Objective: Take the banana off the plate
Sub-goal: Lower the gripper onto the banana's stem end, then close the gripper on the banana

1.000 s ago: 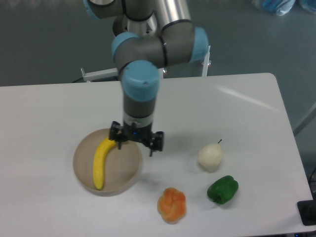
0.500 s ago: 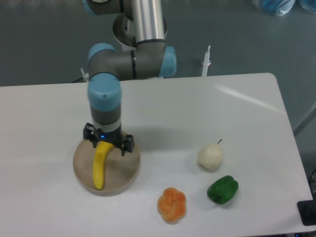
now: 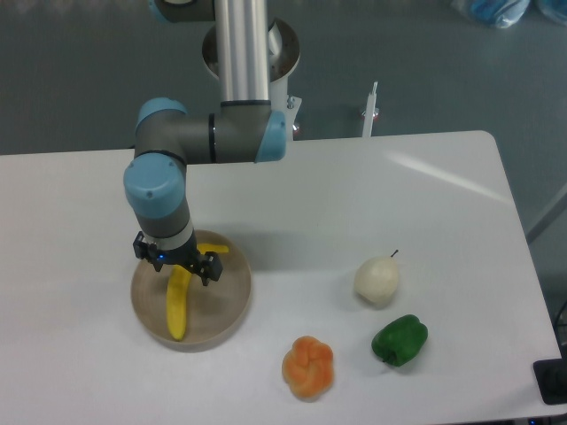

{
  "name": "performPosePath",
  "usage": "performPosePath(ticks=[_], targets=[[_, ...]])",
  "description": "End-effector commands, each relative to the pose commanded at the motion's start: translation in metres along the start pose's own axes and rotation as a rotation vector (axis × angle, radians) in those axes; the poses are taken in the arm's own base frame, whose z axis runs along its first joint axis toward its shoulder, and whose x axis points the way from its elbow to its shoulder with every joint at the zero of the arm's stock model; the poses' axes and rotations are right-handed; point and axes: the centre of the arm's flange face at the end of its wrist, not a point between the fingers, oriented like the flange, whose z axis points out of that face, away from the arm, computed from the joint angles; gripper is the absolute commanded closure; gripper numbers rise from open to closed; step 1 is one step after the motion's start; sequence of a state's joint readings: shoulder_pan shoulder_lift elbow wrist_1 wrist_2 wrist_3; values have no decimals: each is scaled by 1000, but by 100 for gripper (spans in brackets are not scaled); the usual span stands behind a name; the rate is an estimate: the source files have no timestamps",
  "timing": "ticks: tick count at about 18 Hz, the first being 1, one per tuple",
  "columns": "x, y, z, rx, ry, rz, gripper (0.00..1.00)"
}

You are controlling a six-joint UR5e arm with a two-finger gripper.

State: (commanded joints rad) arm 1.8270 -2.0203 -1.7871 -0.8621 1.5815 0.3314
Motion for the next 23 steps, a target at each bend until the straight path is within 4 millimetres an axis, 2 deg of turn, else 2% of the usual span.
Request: performPosePath(ticks=[4, 9, 12, 14, 18, 19, 21, 23], targets=[[8, 0, 3, -6, 1, 2, 0], [7, -2, 7, -10, 2, -8, 0], [5, -4, 11, -15, 4, -9, 10], [5, -4, 11, -15, 4, -8, 21], [6, -4, 13, -17, 6, -1, 56], [7, -3, 13, -17, 6, 0, 61], [6, -3, 13, -17, 6, 0, 67], [6, -2, 13, -19, 7, 2, 68]])
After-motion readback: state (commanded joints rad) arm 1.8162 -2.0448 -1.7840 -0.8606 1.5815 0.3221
